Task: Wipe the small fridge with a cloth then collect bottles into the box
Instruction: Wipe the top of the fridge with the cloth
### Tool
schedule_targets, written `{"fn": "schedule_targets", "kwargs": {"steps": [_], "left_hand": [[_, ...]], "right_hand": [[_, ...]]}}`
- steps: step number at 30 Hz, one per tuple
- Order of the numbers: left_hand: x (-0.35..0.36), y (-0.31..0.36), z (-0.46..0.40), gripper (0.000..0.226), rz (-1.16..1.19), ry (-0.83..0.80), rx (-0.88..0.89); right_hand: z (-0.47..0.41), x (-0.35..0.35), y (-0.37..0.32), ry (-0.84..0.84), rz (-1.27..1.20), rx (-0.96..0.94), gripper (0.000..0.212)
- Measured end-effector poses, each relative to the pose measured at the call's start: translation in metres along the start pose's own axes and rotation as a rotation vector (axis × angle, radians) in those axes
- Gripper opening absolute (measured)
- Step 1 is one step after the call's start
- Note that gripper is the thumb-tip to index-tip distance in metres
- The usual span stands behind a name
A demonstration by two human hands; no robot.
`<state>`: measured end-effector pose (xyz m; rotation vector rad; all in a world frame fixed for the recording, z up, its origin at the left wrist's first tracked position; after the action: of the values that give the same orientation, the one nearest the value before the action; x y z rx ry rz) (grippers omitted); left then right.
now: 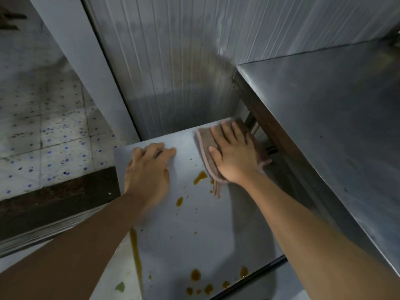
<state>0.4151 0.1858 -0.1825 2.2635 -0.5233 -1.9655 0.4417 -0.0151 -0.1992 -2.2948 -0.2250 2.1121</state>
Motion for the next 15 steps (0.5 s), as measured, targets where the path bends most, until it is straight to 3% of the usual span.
{"fn": "schedule_targets", "kwargs": {"steps": [4,7,13,15], "left_hand": [[-0.006,-0.005,0.001,0.055,0.061,-0.053,0.053],[-0.015,-0.022,0.005,0.052,-0.056,-0.035,0.045],[-0.015,-0.039,0.017,0.045,-0.032,0.006,0.031],[-0.015,-0.041,0.016,0.045,-0.036,0.013,0.044]], "right_hand": [[0.073,0.001,-0.035,-0.022,-0.023,-0.156,0.063],[0.071,-0.001,-0.027,-0.039,-0.041,-0.228,0.061],[-0.037,0.003,0.007,0.025,-0.018,0.087,0.056],[-0.048,0.007,-0.012,0.057,-0.002,0.071,0.051]]}}
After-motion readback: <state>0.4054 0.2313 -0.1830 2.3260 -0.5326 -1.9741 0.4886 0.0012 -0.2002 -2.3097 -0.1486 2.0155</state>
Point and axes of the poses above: each hand's wrist, its own z-axis away from the middle knuckle, its own x-axis out of the palm, y = z × x, the point moved 7 cm from there along -z, towards the middle knuckle, and after that the axes turned 9 degrees about y, right-handed, at the moved point
